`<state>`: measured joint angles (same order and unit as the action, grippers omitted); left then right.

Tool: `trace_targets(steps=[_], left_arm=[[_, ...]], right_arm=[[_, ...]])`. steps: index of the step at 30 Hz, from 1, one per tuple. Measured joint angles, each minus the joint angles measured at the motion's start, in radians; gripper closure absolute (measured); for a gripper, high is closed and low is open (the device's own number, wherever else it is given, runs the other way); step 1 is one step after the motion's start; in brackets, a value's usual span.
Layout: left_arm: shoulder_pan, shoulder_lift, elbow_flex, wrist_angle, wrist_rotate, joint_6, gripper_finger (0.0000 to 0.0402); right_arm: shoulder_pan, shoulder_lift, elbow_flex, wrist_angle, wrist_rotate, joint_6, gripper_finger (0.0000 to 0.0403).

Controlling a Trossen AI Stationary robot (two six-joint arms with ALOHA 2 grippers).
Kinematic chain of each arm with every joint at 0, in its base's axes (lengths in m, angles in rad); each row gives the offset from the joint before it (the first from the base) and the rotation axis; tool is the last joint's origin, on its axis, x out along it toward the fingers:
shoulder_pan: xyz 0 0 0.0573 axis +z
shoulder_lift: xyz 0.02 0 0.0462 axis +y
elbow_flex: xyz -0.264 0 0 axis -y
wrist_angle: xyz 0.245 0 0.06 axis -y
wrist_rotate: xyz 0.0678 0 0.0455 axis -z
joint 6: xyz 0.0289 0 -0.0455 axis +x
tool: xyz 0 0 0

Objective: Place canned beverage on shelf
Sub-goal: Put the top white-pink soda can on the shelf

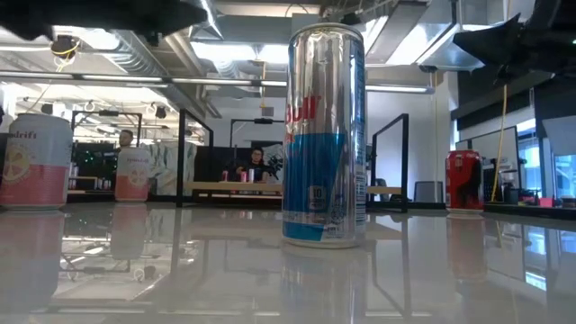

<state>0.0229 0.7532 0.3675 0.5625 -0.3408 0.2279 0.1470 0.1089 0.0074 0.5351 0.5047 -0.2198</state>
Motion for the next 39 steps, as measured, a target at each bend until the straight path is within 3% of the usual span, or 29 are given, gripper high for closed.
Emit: trace_targets(steps=[4, 6, 10, 16, 21, 25, 31, 39], left_arm=[[0.034, 0.115, 0.061, 0.009, 0.016, -0.014, 0.0400], [0.047, 0.167, 0.086, 0.041, -0.024, -0.037, 0.0398], [0.069, 0.256, 0.140, 0.043, -0.049, -0.066, 0.0368], [0.086, 0.363, 0.235, -0.037, 0.014, -0.082, 0.0267], [0.122, 0.428, 0.374, -0.261, 0.107, -0.150, 0.0171], [0.135, 0.507, 0.505, -0.474, 0.114, -0.181, 0.0122], [0.116, 0.581, 0.595, -0.499, 0.128, -0.150, 0.0106], [0.086, 0.582, 0.603, -0.482, 0.120, -0.141, 0.0106]], right_arm=[[-0.060, 0.016, 0.000, 0.031, -0.015, 0.023, 0.0402], [-0.093, 0.043, 0.000, 0.044, -0.043, 0.044, 0.0402], [-0.157, 0.097, 0.000, 0.099, -0.106, 0.084, 0.0402], [-0.224, 0.207, 0.003, 0.190, -0.158, 0.131, 0.0402], [-0.241, 0.288, 0.062, 0.191, -0.163, 0.129, 0.0402], [-0.241, 0.363, 0.127, 0.189, -0.176, 0.052, 0.0402], [-0.241, 0.454, 0.213, 0.189, -0.176, -0.030, 0.0402], [-0.240, 0.526, 0.245, 0.201, -0.176, -0.105, 0.0402]])
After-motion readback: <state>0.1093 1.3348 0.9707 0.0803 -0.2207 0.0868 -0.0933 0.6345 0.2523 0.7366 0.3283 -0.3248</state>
